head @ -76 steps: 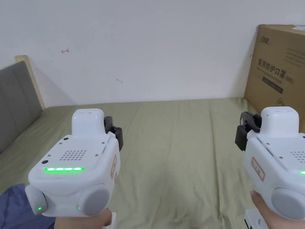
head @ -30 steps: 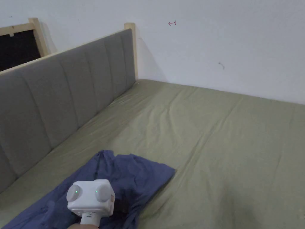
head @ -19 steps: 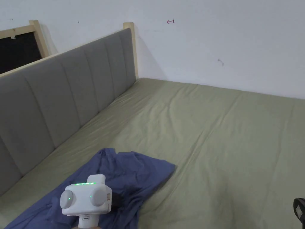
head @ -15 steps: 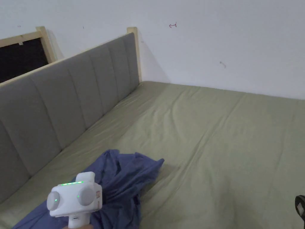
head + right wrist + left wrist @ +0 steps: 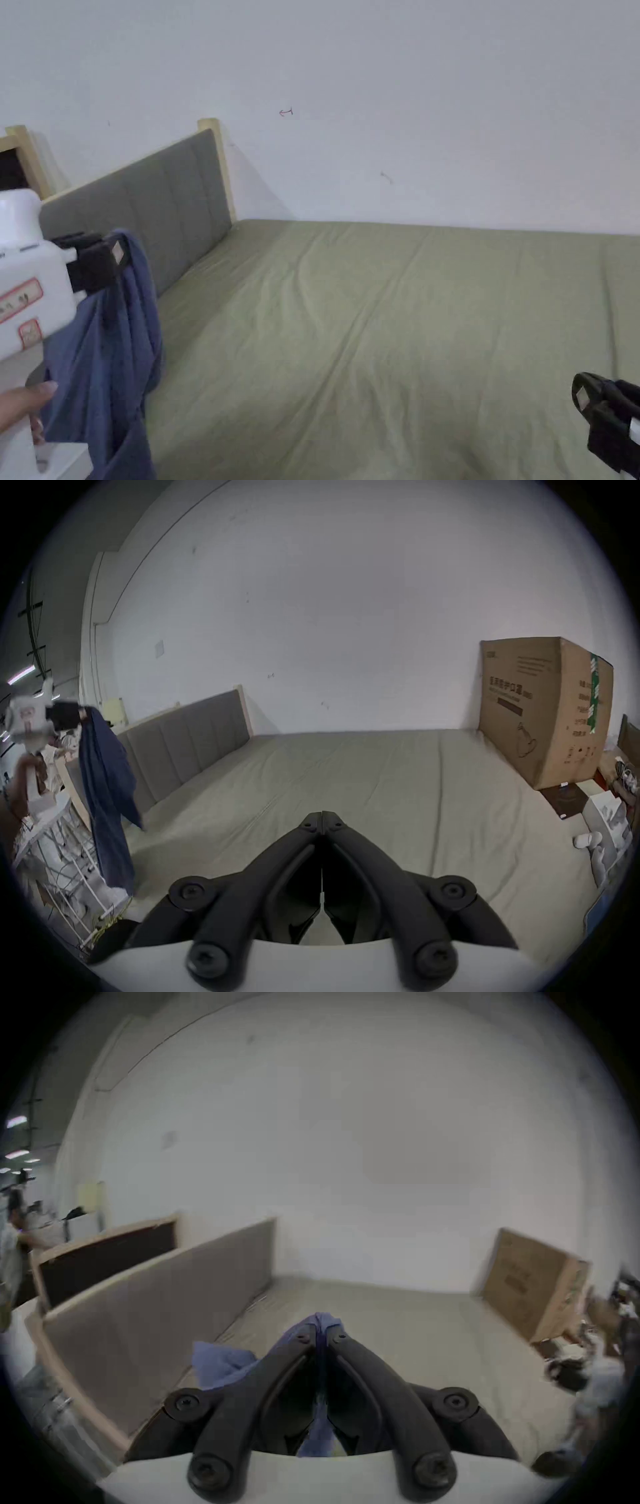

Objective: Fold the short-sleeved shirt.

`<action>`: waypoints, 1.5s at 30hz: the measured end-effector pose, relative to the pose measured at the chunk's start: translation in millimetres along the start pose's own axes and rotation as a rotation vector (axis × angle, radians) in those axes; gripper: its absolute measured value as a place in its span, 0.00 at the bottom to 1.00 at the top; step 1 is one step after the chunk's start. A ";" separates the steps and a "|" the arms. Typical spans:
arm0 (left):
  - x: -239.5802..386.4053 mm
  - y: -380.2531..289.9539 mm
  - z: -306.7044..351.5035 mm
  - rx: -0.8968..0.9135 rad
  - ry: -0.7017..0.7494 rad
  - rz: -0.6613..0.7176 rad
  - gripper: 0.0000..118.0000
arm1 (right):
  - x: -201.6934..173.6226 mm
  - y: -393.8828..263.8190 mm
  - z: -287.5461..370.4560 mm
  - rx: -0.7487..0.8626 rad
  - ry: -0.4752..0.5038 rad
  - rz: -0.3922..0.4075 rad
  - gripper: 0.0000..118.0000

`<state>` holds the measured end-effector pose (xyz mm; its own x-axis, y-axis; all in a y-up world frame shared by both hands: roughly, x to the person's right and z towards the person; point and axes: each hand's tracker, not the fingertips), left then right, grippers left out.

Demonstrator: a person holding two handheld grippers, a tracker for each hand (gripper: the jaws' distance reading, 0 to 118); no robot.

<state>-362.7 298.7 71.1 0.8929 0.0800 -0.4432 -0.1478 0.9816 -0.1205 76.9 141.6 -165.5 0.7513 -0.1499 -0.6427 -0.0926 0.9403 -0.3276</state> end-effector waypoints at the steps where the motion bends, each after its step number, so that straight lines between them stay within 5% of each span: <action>1: 20.3 16.7 3.6 0.032 -0.056 -0.013 0.02 | 3.3 4.2 5.4 0.015 -0.016 0.000 0.00; 10: 189.5 47.1 -26.5 -0.072 -0.460 -0.161 0.02 | 45.8 23.2 60.6 0.131 -0.158 -0.053 0.00; 14: 248.3 0.8 -82.7 -0.315 -0.546 -0.125 0.02 | 64.3 18.6 74.8 0.116 -0.244 -0.021 0.00; 21: 321.3 -152.6 -182.2 -0.885 -0.612 0.008 0.03 | 88.7 -2.0 84.2 0.056 -0.304 -0.099 0.00; 23: 333.0 -197.2 -197.9 -1.022 -0.606 0.099 0.15 | 91.9 -9.3 83.0 0.033 -0.314 -0.108 0.00; 24: 337.6 -212.0 -200.9 -1.064 -0.599 0.100 0.30 | 92.8 -12.3 82.2 0.023 -0.317 -0.111 0.00; 25: 340.9 -226.1 -204.0 -1.096 -0.590 0.092 0.65 | 94.2 -15.6 80.7 0.011 -0.317 -0.116 0.00; 26: 343.3 -237.8 -207.0 -1.111 -0.585 0.068 0.86 | 95.1 -18.5 79.2 -0.005 -0.316 -0.122 0.00; 27: 343.6 -242.4 -207.3 -1.118 -0.578 0.057 0.89 | 95.5 -19.9 78.3 -0.014 -0.314 -0.124 0.00; 33: 308.5 -192.5 -191.2 -0.966 -0.618 0.124 0.87 | 95.2 -23.8 69.5 -0.043 -0.306 -0.109 0.00; 39: 219.4 -133.2 -112.3 -0.412 -0.552 0.173 0.80 | 88.4 -20.0 74.5 0.050 -0.316 -0.098 0.00; 41: 193.7 -128.3 -79.5 -0.269 -0.444 0.161 0.56 | 85.4 -17.3 76.3 0.057 -0.340 -0.098 0.00; 43: 175.8 -130.2 -54.8 -0.191 -0.313 0.123 0.13 | 86.5 -14.5 78.0 0.073 -0.332 -0.122 0.00; 44: 169.7 -132.7 -47.1 -0.165 -0.254 0.106 0.01 | 87.6 -13.2 77.9 0.080 -0.323 -0.142 0.00; 45: 161.3 -136.1 -39.2 -0.151 -0.207 0.095 0.01 | 88.2 -12.1 77.2 0.083 -0.323 -0.153 0.00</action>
<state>-215.2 171.2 -18.8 0.9377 0.2191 -0.2697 -0.2826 0.9325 -0.2250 194.7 140.6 -164.7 0.9210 -0.1989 -0.3349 0.0801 0.9382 -0.3367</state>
